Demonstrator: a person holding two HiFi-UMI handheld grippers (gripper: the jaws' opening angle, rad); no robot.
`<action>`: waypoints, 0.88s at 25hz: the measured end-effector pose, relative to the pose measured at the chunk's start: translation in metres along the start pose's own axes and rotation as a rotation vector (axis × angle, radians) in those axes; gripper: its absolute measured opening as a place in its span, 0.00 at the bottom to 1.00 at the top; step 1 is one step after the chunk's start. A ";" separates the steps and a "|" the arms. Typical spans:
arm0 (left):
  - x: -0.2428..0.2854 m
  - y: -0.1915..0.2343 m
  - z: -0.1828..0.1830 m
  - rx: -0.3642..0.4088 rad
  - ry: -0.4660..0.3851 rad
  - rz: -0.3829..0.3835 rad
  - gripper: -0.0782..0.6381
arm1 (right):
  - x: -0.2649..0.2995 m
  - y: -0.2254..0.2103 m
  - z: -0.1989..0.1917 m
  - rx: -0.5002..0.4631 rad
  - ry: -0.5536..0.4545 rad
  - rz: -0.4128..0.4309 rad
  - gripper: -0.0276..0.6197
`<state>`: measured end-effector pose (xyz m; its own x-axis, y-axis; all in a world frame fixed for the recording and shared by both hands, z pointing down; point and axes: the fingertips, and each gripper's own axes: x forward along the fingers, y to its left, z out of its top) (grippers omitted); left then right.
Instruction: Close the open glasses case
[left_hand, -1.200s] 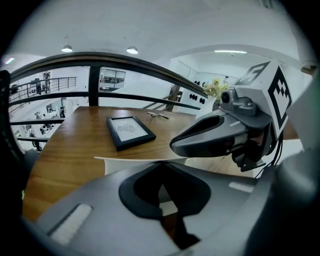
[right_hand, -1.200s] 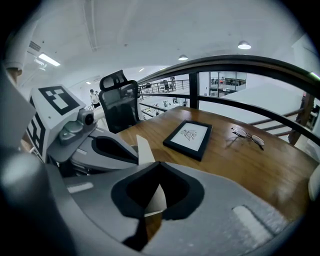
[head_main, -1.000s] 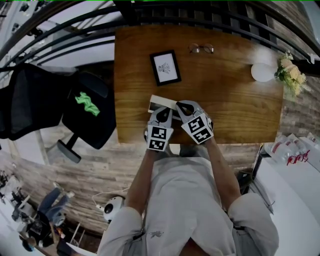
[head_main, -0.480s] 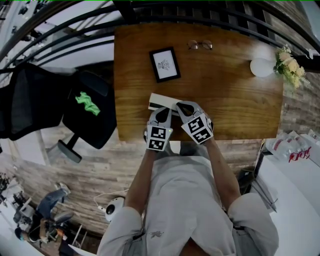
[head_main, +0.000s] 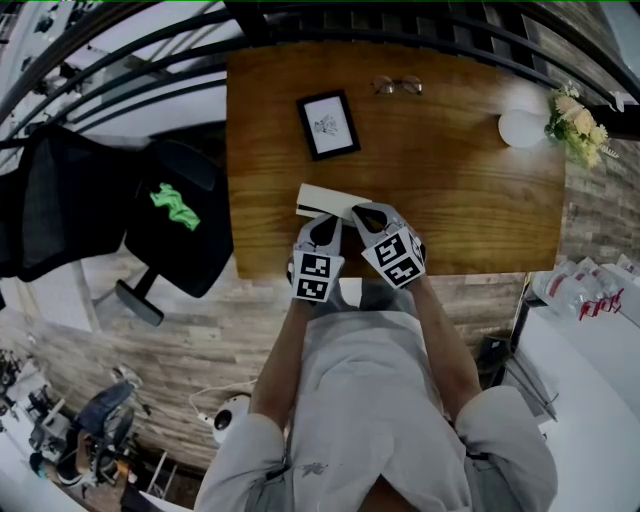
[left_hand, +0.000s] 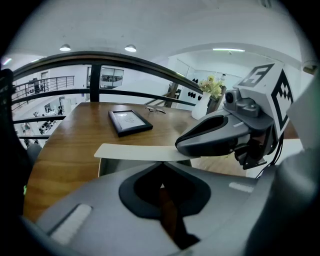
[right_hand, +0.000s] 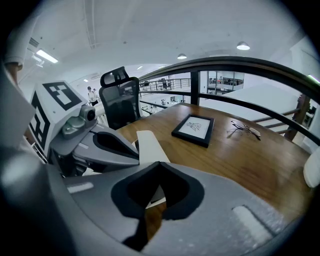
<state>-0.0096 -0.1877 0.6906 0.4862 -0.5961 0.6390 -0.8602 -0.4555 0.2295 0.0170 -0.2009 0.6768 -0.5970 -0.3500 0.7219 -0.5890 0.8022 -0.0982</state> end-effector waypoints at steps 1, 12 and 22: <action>-0.001 0.000 -0.001 -0.001 0.001 0.000 0.14 | 0.000 0.001 0.000 -0.001 -0.001 0.000 0.05; -0.003 -0.001 -0.010 0.002 0.019 -0.010 0.14 | -0.001 0.009 -0.006 0.011 0.005 -0.007 0.05; -0.001 -0.001 -0.020 0.001 0.045 -0.021 0.14 | 0.002 0.013 -0.013 0.016 0.022 -0.012 0.05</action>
<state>-0.0127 -0.1733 0.7046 0.4968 -0.5563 0.6662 -0.8497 -0.4682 0.2427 0.0151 -0.1845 0.6860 -0.5778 -0.3482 0.7381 -0.6046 0.7902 -0.1005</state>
